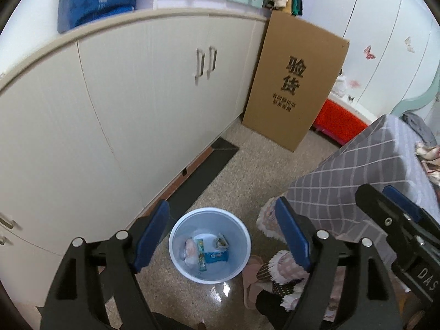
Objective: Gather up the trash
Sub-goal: 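Move both tools back over the trash on the table, then grasp the blue-white box with the left tool while the right tool grasps the green leaf toy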
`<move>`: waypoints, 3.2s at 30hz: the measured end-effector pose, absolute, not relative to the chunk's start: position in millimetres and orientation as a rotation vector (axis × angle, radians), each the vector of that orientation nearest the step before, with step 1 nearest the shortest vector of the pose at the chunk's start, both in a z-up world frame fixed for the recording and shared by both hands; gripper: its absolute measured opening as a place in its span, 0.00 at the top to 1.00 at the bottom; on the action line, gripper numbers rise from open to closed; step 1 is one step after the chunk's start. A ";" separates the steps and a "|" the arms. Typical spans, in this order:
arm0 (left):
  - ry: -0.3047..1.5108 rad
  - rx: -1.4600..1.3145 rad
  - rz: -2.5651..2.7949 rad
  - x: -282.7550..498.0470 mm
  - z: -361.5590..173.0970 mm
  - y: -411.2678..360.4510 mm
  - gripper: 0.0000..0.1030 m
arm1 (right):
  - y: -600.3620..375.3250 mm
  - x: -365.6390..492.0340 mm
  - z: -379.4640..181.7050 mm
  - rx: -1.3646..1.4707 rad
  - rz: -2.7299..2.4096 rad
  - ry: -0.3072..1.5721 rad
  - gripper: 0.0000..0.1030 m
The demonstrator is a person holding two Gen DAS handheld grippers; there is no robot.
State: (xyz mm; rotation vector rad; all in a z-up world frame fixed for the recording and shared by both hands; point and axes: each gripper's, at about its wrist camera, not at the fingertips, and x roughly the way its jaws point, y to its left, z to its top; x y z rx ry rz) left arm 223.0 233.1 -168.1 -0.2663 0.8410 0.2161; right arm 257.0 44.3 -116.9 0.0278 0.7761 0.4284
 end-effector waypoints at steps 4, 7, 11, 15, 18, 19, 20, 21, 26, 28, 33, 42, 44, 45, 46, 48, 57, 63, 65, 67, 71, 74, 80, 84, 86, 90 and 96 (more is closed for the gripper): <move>0.794 -0.250 0.190 213.5 -141.6 214.5 0.24 | 25.0 245.3 -97.4 0.053 0.418 0.739 0.26; 0.760 -0.229 0.161 207.7 -123.2 194.0 0.24 | 4.9 238.4 -84.6 0.073 0.399 0.716 0.25; 0.729 -0.190 0.102 205.9 -102.3 156.9 0.23 | -42.8 227.1 -62.9 0.107 0.339 0.674 0.24; 0.718 -0.145 0.031 207.2 -89.7 111.7 0.22 | -89.1 219.2 -51.0 0.133 0.268 0.650 0.22; 0.721 -0.109 -0.053 209.0 -83.5 67.0 0.22 | -129.8 212.7 -45.3 0.153 0.208 0.640 0.22; 0.725 -0.103 -0.076 210.6 -82.8 56.1 0.22 | -147.8 210.5 -43.4 0.158 0.181 0.635 0.22; 0.730 -0.097 -0.107 213.3 -82.5 41.2 0.22 | -159.1 208.3 -42.7 0.160 0.162 0.632 0.22; 0.735 -0.093 -0.134 215.9 -82.7 27.4 0.22 | -175.5 206.5 -41.8 0.160 0.130 0.629 0.22; 0.748 -0.058 -0.282 223.3 -92.2 -48.6 0.22 | -245.6 200.6 -45.3 0.188 0.002 0.634 0.21; 0.763 -0.053 -0.322 226.5 -97.2 -71.6 0.22 | -269.5 198.3 -48.6 0.213 -0.030 0.637 0.21; 0.799 -0.070 -0.409 242.4 -103.8 -116.3 0.22 | -313.9 199.5 -56.3 0.267 -0.082 0.647 0.21; 0.874 -0.158 -0.439 281.7 -123.6 -156.3 0.22 | -340.2 213.5 -62.1 0.298 -0.084 0.661 0.21; 0.865 -0.169 -0.440 285.4 -121.9 -160.6 0.22 | -343.1 215.0 -64.0 0.302 -0.082 0.665 0.21; 0.865 -0.170 -0.442 287.4 -121.8 -162.7 0.22 | -344.6 216.3 -65.2 0.308 -0.078 0.670 0.21; 0.873 -0.163 -0.437 291.2 -123.0 -164.9 0.22 | -345.6 217.4 -65.9 0.315 -0.073 0.674 0.21; 0.874 -0.150 -0.424 294.2 -122.4 -166.7 0.34 | -347.7 218.6 -66.6 0.322 -0.070 0.677 0.21; 0.877 -0.106 -0.467 287.1 -116.3 -171.4 0.80 | -346.3 220.7 -66.3 0.311 -0.065 0.686 0.21; 0.833 -0.040 -0.526 261.7 -101.5 -169.9 0.94 | -341.5 217.1 -64.0 0.312 -0.058 0.688 0.21; 0.813 -0.027 -0.553 252.3 -96.0 -167.7 0.95 | -339.8 214.4 -62.3 0.319 -0.050 0.687 0.21; 0.807 -0.009 -0.578 243.5 -91.9 -165.6 0.96 | -337.9 212.3 -60.8 0.318 -0.048 0.687 0.21; 0.769 0.006 -0.585 228.5 -81.3 -153.7 0.96 | -332.1 208.8 -58.8 0.315 -0.037 0.688 0.21; 0.731 -0.008 -0.594 217.5 -69.9 -137.6 0.96 | -326.2 207.6 -58.5 0.320 -0.028 0.691 0.21; 0.640 -0.030 -0.539 201.3 -47.5 -108.2 0.96 | -309.3 212.0 -57.9 0.310 0.001 0.702 0.21; 0.573 -0.041 -0.463 198.3 -35.4 -87.2 0.96 | -302.0 222.0 -57.9 0.316 0.011 0.700 0.21; 0.547 -0.053 -0.430 198.3 -30.7 -77.3 0.97 | -299.2 230.1 -58.7 0.326 0.013 0.696 0.21; 0.520 -0.056 -0.361 204.2 -26.5 -59.7 0.97 | -296.7 254.5 -61.5 0.362 0.016 0.697 0.21; 0.529 -0.070 -0.300 223.0 -31.3 -41.6 0.97 | -301.2 298.6 -70.0 0.425 0.005 0.718 0.30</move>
